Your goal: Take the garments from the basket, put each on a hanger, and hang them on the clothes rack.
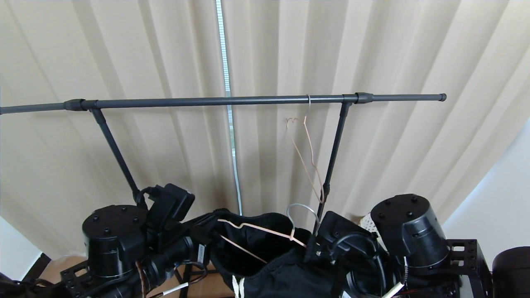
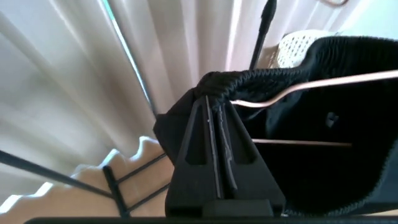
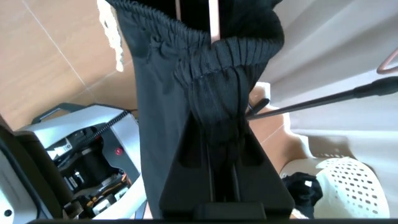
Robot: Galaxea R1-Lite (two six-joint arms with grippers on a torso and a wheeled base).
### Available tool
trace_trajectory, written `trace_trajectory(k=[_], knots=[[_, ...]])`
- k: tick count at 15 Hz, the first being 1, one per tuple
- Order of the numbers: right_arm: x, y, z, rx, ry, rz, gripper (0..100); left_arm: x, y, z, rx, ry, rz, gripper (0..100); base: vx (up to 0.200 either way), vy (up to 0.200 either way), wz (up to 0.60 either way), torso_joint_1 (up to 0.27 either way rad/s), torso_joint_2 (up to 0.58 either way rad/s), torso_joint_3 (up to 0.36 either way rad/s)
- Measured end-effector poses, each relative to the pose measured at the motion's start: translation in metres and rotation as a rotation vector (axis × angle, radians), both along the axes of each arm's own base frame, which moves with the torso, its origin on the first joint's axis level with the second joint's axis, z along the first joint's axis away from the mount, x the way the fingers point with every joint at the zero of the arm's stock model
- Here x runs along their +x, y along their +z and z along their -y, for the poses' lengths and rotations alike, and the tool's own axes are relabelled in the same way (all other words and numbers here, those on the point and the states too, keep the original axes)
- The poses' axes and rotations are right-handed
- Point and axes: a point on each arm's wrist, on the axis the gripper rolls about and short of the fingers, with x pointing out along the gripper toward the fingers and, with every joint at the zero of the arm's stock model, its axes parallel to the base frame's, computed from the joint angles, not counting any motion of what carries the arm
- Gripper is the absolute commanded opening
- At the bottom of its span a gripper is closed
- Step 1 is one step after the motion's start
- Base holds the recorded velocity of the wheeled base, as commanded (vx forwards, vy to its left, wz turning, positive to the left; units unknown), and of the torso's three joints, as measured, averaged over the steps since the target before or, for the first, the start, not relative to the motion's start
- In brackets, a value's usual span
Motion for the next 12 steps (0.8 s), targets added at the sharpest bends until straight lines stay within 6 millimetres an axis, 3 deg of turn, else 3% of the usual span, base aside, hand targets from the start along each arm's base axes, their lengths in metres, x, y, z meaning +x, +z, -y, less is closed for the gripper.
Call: trace_trajectory(k=[3, 8, 12], knots=[[0.001, -0.004, -0.003, -0.014, -0.008, 0.001, 0, 0.006, 0.000, 0.004, 0.110, -0.009, -0.107, 0, 0.000, 0.000, 0.00, 0.000, 0.00, 0.000], [0.004, -0.013, -0.021, 0.042, -0.077, 0.022, 0, 0.012, 0.045, 0.028, 0.165, -0.074, -0.162, 0, 0.000, 0.000, 0.00, 0.000, 0.00, 0.000], [0.013, -0.024, -0.035, 0.097, -0.139, 0.059, 0, 0.008, 0.068, 0.045, 0.191, -0.127, -0.185, 0, 0.000, 0.000, 0.00, 0.000, 0.00, 0.000]])
